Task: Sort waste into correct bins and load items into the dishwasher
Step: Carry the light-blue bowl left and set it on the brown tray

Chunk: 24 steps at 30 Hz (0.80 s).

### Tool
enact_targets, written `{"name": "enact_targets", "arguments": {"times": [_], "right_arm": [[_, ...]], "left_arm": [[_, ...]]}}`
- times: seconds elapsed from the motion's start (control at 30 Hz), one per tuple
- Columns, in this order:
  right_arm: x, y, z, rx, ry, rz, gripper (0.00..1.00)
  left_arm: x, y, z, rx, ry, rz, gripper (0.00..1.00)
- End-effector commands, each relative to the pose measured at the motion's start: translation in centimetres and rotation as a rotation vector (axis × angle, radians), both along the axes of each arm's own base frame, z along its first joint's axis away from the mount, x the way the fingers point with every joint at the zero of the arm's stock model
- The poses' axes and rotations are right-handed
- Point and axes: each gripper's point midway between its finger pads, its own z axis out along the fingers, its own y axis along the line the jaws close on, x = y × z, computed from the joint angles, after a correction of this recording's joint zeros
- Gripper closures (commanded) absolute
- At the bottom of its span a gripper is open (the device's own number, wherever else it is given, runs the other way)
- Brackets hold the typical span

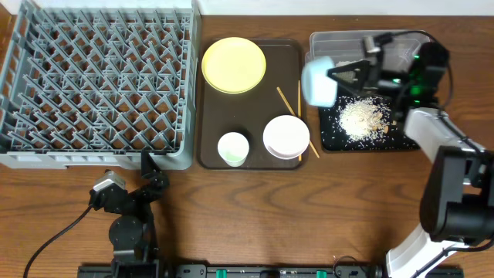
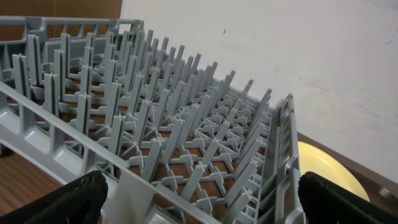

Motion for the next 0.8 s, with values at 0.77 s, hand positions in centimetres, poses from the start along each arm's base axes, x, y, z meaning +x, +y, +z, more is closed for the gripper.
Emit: {"name": "enact_targets", "arguments": {"times": [0.77], "right_arm": [[-1.1,12.3,-6.1,-0.327,-0.186,-0.058,0.98]], "left_arm": [[-0.2,0.3,-1.8,0.018,0.062,0.019,0.00]]}}
